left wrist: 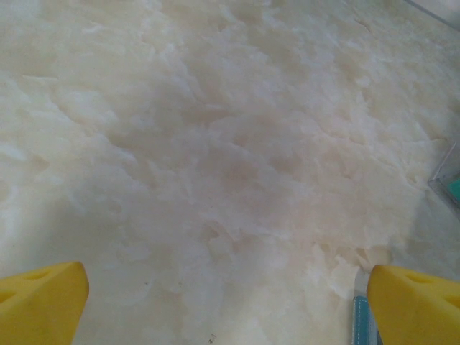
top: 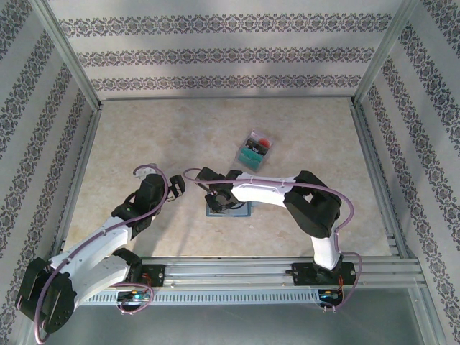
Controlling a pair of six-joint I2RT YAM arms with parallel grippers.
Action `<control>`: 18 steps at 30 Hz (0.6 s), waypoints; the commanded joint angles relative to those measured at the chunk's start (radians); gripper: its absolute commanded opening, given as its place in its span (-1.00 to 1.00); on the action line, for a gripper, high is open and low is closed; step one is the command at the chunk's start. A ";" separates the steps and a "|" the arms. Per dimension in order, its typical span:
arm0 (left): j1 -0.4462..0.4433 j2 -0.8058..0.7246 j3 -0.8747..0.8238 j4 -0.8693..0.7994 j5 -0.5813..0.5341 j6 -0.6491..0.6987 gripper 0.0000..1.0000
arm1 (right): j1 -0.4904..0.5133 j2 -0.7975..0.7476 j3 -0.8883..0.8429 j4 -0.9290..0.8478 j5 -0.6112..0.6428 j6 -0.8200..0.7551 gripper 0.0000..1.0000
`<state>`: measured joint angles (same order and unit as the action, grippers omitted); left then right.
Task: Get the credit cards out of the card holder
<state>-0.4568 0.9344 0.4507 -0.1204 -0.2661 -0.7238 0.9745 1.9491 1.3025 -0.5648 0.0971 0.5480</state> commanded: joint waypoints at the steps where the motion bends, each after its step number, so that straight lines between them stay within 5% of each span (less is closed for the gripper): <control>1: 0.014 -0.018 -0.007 -0.031 0.001 -0.010 0.99 | 0.013 -0.025 -0.006 -0.047 0.058 -0.002 -0.33; 18: 0.015 -0.041 0.022 -0.056 0.025 0.028 0.99 | -0.016 -0.116 -0.086 -0.107 0.194 0.023 -0.15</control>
<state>-0.4561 0.9066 0.4507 -0.1440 -0.2565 -0.7185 0.9707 1.8721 1.2461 -0.6353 0.2508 0.5495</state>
